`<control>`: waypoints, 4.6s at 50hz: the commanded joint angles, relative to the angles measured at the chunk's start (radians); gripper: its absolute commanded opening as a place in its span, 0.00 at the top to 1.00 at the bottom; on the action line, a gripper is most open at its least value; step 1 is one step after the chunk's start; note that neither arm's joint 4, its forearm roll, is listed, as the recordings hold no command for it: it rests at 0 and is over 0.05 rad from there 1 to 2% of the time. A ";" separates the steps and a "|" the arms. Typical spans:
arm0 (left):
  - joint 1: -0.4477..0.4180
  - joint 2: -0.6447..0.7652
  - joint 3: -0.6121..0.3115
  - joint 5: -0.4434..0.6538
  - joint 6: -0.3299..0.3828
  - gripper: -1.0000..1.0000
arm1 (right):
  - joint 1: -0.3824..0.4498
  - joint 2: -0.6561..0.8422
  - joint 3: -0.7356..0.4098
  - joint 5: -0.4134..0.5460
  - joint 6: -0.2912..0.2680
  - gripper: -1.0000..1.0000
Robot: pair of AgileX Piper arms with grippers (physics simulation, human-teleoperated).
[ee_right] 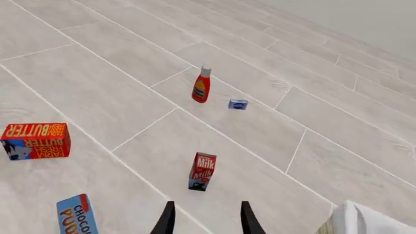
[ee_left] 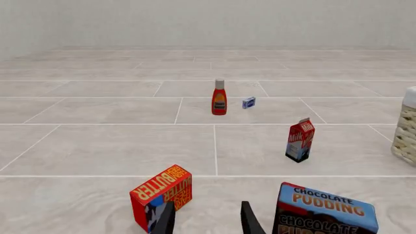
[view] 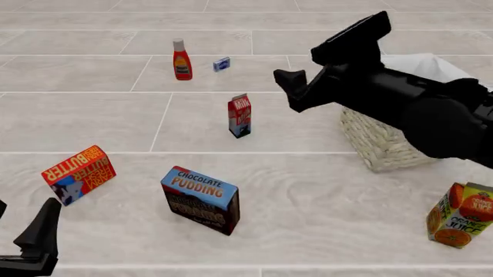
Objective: Pick the milk and place it in the basket.
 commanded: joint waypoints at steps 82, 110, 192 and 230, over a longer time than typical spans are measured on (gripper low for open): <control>0.000 0.000 0.000 0.000 0.000 0.00 | -0.044 1.192 -1.088 0.227 0.110 0.00; 0.000 0.000 0.000 0.000 0.000 0.00 | -0.040 1.190 -1.041 0.189 0.116 1.00; 0.000 0.000 0.000 0.000 0.000 0.00 | -0.396 0.026 -0.351 0.207 -0.056 1.00; 0.000 0.000 0.000 0.000 0.000 0.00 | -0.586 0.078 -0.343 0.203 -0.070 1.00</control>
